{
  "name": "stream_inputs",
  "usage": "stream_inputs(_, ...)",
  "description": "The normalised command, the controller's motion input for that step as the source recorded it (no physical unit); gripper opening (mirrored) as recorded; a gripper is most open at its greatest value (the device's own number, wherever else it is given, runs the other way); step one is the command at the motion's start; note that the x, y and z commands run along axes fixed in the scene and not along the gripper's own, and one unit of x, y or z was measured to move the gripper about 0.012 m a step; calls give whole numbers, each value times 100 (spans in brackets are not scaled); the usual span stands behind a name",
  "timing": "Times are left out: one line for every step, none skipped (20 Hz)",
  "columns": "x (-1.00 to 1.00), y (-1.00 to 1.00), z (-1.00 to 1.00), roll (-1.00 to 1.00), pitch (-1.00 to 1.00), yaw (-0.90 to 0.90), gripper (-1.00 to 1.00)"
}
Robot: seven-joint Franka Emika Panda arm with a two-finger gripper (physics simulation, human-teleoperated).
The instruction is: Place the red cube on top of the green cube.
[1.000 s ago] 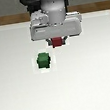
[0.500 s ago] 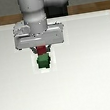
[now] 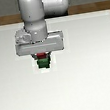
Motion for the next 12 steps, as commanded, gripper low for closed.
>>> stream_inputs(0,0,0,0,0,0,100)
stream_inputs(0,0,0,0,0,0,100)
stream_inputs(0,0,0,0,0,0,100)
stream_inputs(0,0,0,0,0,0,100)
stream_inputs(0,0,0,0,0,0,100)
stream_inputs(0,0,0,0,0,0,100)
stream_inputs(0,0,0,0,0,0,100)
stream_inputs(0,0,0,0,0,0,100)
stream_inputs(0,0,0,0,0,0,100)
stream_inputs(0,0,0,0,0,0,100)
stream_inputs(0,0,0,0,0,0,100)
stream_inputs(0,0,0,0,0,0,100)
